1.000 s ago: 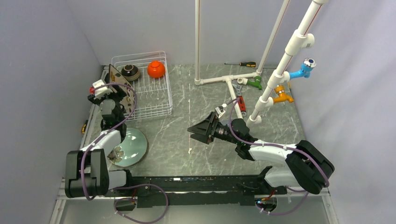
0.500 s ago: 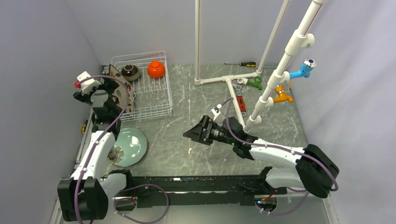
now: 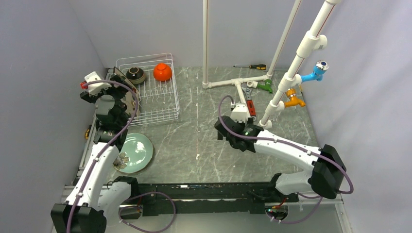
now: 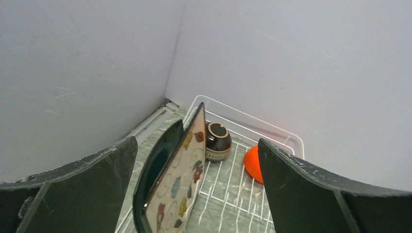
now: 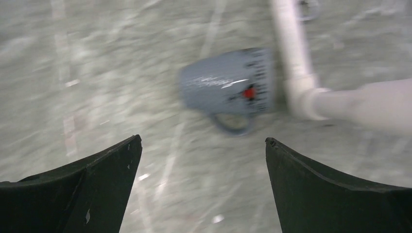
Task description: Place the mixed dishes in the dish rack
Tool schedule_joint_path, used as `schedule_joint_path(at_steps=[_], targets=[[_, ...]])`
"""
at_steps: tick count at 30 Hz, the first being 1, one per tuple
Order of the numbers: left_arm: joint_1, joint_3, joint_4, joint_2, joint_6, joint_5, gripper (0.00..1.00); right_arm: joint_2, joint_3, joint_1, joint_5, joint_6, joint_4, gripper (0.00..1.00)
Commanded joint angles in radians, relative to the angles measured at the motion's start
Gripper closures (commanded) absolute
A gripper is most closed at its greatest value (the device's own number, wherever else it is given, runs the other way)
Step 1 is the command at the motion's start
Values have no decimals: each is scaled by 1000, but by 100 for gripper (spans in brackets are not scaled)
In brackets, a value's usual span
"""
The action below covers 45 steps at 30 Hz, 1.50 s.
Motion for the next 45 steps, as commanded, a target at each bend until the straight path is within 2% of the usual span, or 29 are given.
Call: schedule_joint_path(at_steps=[1,6,10,24,27,29,33,35,39,40,43,45], targets=[[-28,43,-10,-17,17,59,1,-13,-12,-125,113,-167,-75,1],[-54,39,-4,-21,19,80,1,-9,-63,-256,-108,-340,131,1],[-64,45,-11,-20,12,100,1,31,-51,-303,-177,-373,185,1],[-103,108,-82,-36,-5,201,1,143,-86,-383,-362,-295,335,1],[-116,112,-89,-35,-23,233,1,137,-119,-383,-411,-271,399,4],[-127,111,-86,-34,-24,242,1,133,-134,-384,-434,-248,439,13],[-132,117,-97,-27,-48,267,1,139,-170,-384,-469,-238,529,38],[-137,113,-93,-27,-45,269,1,171,-148,-379,-475,-244,518,53],[-141,118,-101,-24,-45,265,1,236,-60,-303,-363,-264,438,87],[-141,117,-101,-26,-46,265,1,250,-37,-267,-310,-269,416,93],[-141,118,-102,-25,-45,260,1,326,73,-147,-151,-290,298,97],[-141,123,-110,-17,-49,268,1,404,155,-110,-101,-307,222,100]])
